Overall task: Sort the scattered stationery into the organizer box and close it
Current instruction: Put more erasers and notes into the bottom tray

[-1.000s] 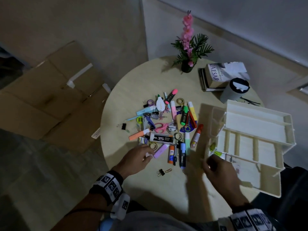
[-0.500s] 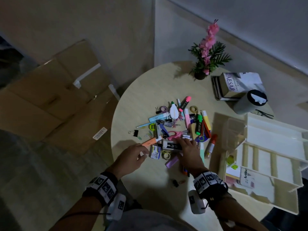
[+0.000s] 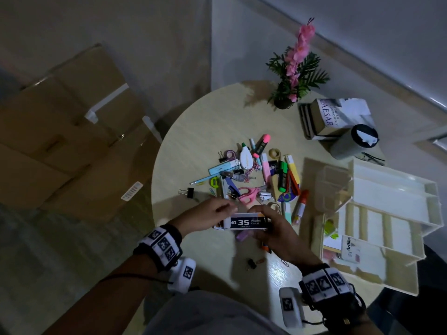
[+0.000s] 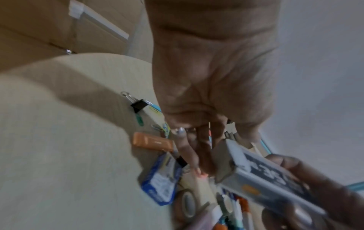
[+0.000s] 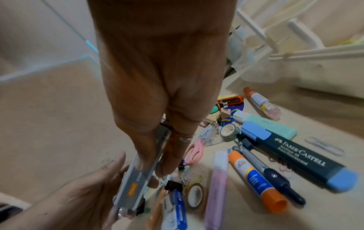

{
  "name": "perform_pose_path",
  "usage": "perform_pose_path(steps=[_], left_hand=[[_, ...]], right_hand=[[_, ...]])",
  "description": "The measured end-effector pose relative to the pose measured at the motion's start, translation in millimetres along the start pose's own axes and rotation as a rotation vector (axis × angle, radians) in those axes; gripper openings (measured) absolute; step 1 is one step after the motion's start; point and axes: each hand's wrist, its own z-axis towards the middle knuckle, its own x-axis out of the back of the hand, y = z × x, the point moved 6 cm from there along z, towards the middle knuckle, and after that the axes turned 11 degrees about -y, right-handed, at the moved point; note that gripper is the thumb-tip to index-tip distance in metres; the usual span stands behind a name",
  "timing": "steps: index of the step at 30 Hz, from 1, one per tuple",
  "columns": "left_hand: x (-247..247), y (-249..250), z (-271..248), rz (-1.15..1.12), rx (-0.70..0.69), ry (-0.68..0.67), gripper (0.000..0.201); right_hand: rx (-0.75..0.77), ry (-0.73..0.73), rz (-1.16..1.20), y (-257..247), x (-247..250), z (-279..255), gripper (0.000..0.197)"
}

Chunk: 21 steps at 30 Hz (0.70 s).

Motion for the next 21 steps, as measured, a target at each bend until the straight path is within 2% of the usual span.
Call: perform_pose_path(steps=[3, 6, 7, 9, 11, 13, 14, 16, 18, 21], left_hand=[[-5, 12, 8, -0.128, -0.006, -0.089, 0.017], [-8, 17, 14, -0.252, -0.011, -0.054, 0.03], [-11, 18, 15, -0.29, -0.013, -0.06, 0.032], [-17, 21, 17, -0.283, 0.003, -0.096, 0.032], [-9, 22, 21, -0.112, 0.029, -0.083, 0.037], [15, 23, 27, 0.244, 0.021, 0.04, 0.019], [29, 26, 28, 0.451, 0.011, 0.124, 0.02], [49, 27, 32, 0.752, 0.012, 0.214, 0.044], [60, 26, 37, 0.914, -0.001, 0.199, 0.05], [64, 27, 46, 1.067, -0.066, 0.127, 0.051]], right_hand=[[-0.016, 0.005, 0.253, -11, -1, -6, 0.043], [-0.098, 0.117, 0.55, -4, 3, -8, 0.049], [-0.158, 0.17, 0.632, 2, 4, -6, 0.047], [-0.261, 0.224, 0.717, 10, 0, -1, 0.029], [-0.347, 0.274, 0.747, 19, -3, 1, 0.013], [-0.386, 0.327, 0.76, 32, -2, -3, 0.016], [-0.403, 0.349, 0.774, 37, -1, -6, 0.023], [-0.427, 0.394, 0.848, 46, 0, -19, 0.032], [-0.441, 0.39, 0.914, 50, 1, -33, 0.031], [-0.461, 0.384, 0.881, 56, 9, -61, 0.033]])
